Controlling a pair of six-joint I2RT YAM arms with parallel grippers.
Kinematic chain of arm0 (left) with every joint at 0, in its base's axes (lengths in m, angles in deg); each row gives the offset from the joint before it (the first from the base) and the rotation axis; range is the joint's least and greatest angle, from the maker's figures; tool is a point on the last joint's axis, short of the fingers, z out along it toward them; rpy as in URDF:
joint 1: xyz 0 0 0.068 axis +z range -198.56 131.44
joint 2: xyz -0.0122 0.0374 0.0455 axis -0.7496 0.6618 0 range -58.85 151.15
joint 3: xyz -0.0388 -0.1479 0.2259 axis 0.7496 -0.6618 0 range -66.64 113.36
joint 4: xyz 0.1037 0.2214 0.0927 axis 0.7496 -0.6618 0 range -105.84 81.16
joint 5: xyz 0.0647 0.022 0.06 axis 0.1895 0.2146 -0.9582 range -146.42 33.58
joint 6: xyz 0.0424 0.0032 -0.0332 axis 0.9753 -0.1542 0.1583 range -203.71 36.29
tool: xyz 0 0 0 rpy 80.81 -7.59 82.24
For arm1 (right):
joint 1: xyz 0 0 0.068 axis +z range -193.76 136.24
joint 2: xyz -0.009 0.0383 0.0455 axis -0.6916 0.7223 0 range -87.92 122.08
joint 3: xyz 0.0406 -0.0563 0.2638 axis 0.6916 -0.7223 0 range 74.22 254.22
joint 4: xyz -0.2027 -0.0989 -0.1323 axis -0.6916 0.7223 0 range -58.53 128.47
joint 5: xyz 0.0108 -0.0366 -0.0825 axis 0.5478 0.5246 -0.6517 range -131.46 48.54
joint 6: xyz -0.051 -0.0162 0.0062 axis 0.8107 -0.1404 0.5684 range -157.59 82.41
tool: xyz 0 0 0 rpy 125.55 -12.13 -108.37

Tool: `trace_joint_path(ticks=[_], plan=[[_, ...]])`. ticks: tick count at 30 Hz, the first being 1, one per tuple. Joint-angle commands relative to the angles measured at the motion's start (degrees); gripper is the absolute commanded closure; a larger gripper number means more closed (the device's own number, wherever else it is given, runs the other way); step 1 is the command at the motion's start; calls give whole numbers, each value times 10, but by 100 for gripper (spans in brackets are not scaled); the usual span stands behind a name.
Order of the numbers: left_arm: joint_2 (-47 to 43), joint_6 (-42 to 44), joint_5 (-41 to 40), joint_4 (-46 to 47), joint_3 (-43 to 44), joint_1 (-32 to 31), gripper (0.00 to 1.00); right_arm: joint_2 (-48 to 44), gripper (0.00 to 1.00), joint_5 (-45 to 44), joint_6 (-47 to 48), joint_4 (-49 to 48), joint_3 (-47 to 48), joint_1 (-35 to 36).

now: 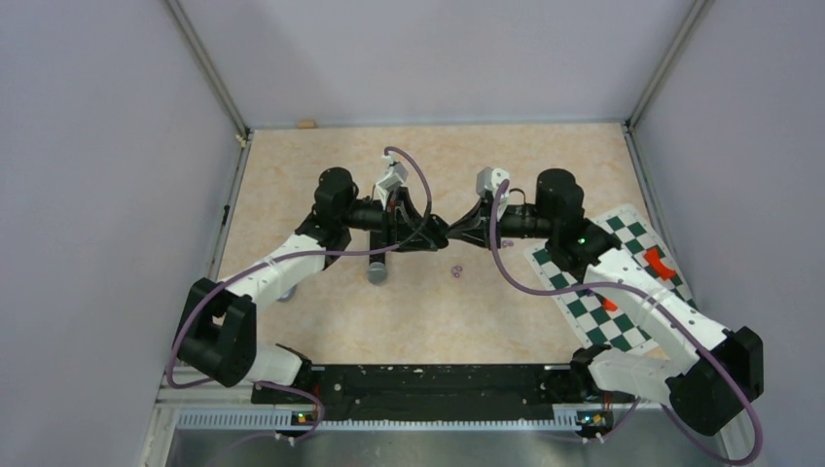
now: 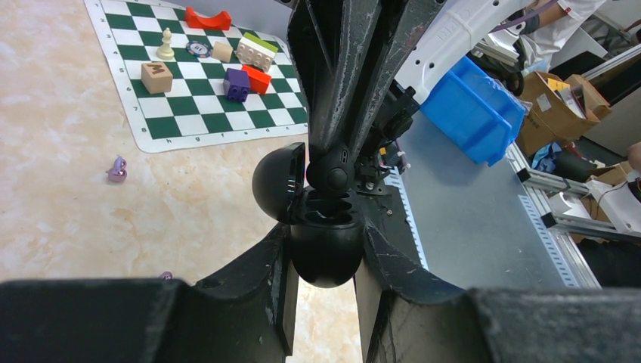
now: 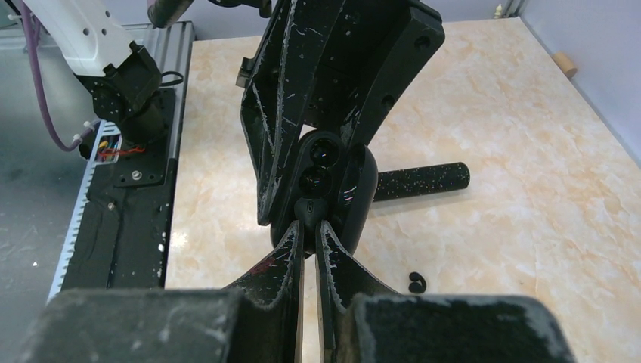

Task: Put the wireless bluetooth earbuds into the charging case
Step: Insert the right earbud into the right side groove of the charging case.

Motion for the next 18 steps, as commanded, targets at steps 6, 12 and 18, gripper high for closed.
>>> trace_joint_path(ticks=[6, 12, 18], plan=[[-25, 14, 8, 11, 23, -2, 99, 6, 94, 3, 19, 7, 6, 9], [-33, 33, 16, 3, 19, -2, 99, 14, 94, 9, 19, 11, 7, 14], [-36, 39, 20, 4, 17, -3, 99, 20, 94, 7, 24, 15, 7, 19]])
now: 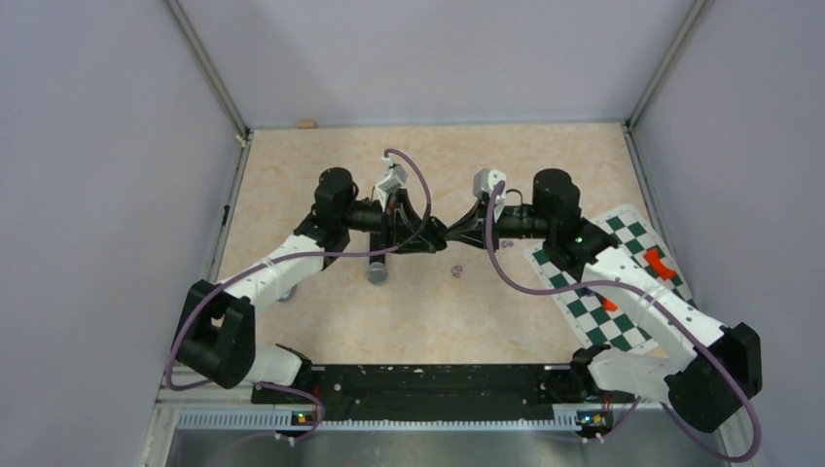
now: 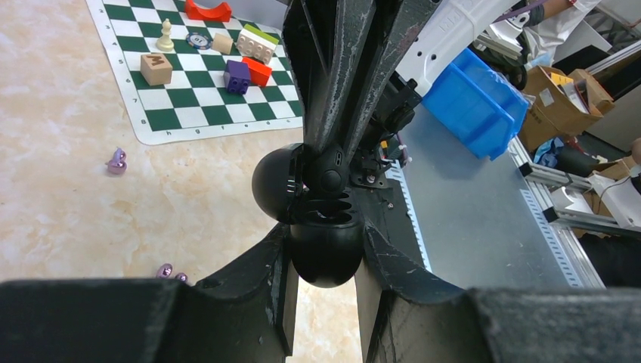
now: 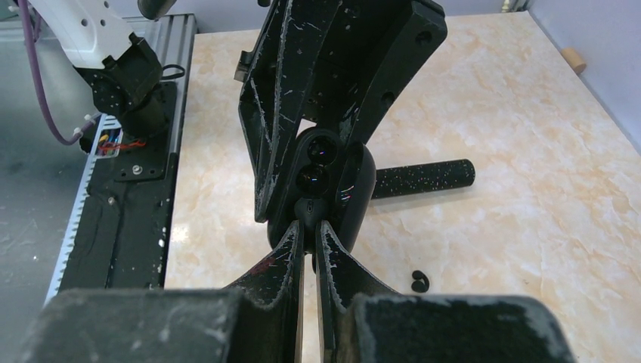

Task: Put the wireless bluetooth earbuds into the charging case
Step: Insert the right earbud into the right side groove of the charging case.

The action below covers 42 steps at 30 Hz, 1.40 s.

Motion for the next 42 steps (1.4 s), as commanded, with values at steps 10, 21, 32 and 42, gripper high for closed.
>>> trace_joint_path(ticks=[10, 21, 32, 42], plan=[[-34, 25, 17, 25, 19, -3, 99, 9, 94, -4, 45, 33, 12, 29], [-43, 59, 17, -12, 27, 0, 99, 11, 93, -27, 51, 30, 14, 43], [-56, 242, -18, -229, 80, -1, 100, 2, 93, -63, 39, 32, 25, 46], [-61, 265, -11, -247, 83, -1, 100, 13, 93, -50, -12, -2, 20, 46]])
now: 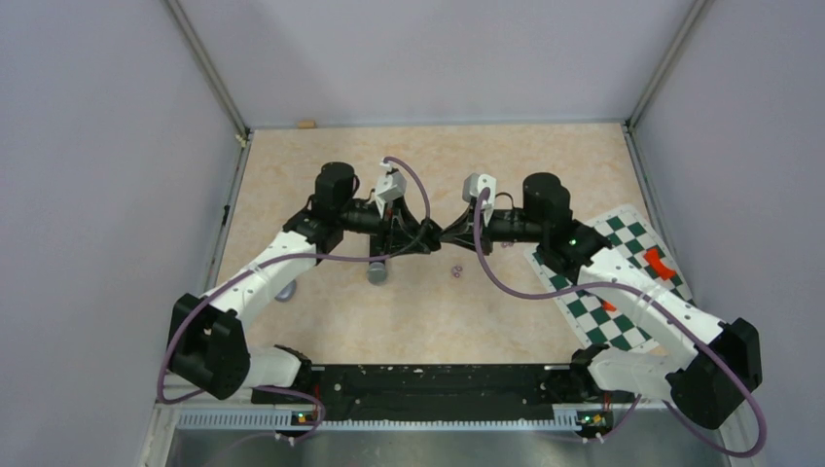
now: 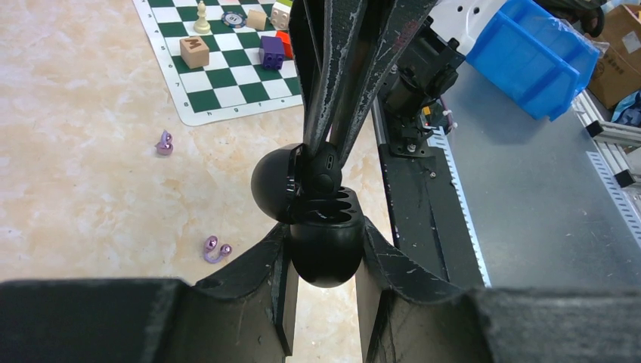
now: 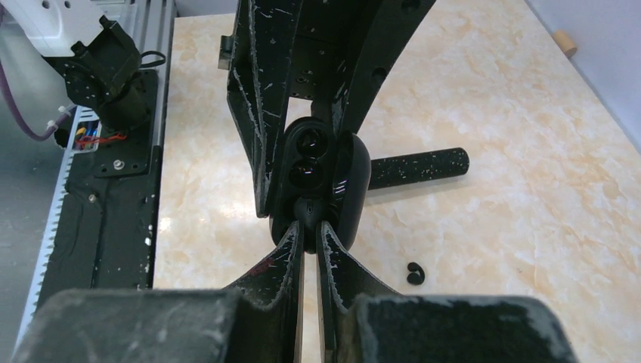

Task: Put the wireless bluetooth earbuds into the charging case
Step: Insert the right earbud into the right side groove of the charging case.

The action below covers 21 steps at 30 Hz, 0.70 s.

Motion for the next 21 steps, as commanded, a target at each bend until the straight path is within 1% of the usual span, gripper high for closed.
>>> trace_joint_path(ticks=[1, 5, 12, 18, 21], plan=[[-28, 26, 22, 6, 29, -6, 100, 11, 93, 34, -46, -28, 14, 11], [-28, 27, 26, 4, 29, -5, 100, 17, 91, 72, -71, -44, 13, 10], [-29, 28, 32, 2, 30, -4, 100, 10, 90, 93, -64, -46, 7, 10], [-30, 28, 35, 2, 30, -4, 100, 2, 87, 74, -46, -39, 8, 9], [-30, 26, 37, 2, 31, -4, 100, -3, 81, 60, -41, -36, 10, 9]])
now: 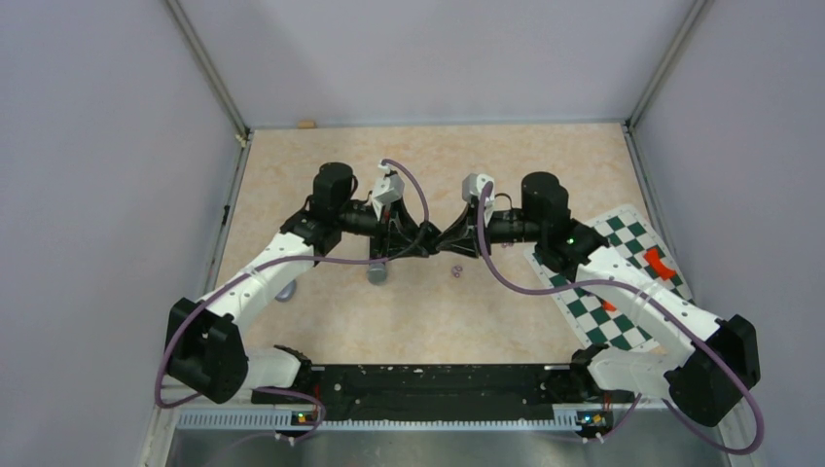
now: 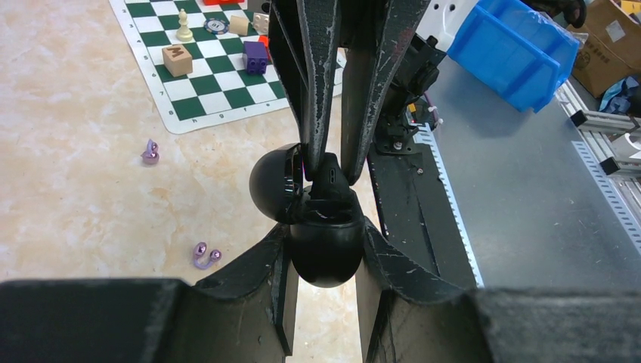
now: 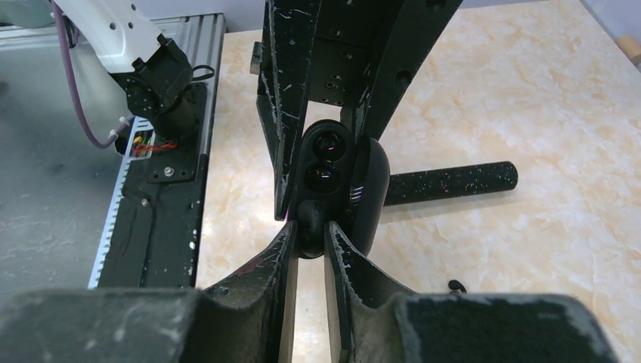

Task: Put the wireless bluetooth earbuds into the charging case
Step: Insert the right earbud into the right side groove of the charging case, then adjust the right earbud in the right side groove of the charging case.

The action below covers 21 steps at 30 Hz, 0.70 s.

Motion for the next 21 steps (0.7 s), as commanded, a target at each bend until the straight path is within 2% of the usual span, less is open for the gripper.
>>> trace_joint_path(ticks=[1, 9, 15, 21], plan=[[-18, 5, 12, 25, 29, -4, 100, -15, 79, -1, 18, -18, 12, 9], [-16, 4, 13, 25, 30, -4, 100, -47, 73, 26, 63, 57, 43, -1], [-16, 1, 13, 25, 31, -4, 100, -67, 72, 34, 77, 76, 51, -16], [-15, -1, 12, 25, 32, -4, 100, -64, 74, 100, 73, 69, 40, -23]])
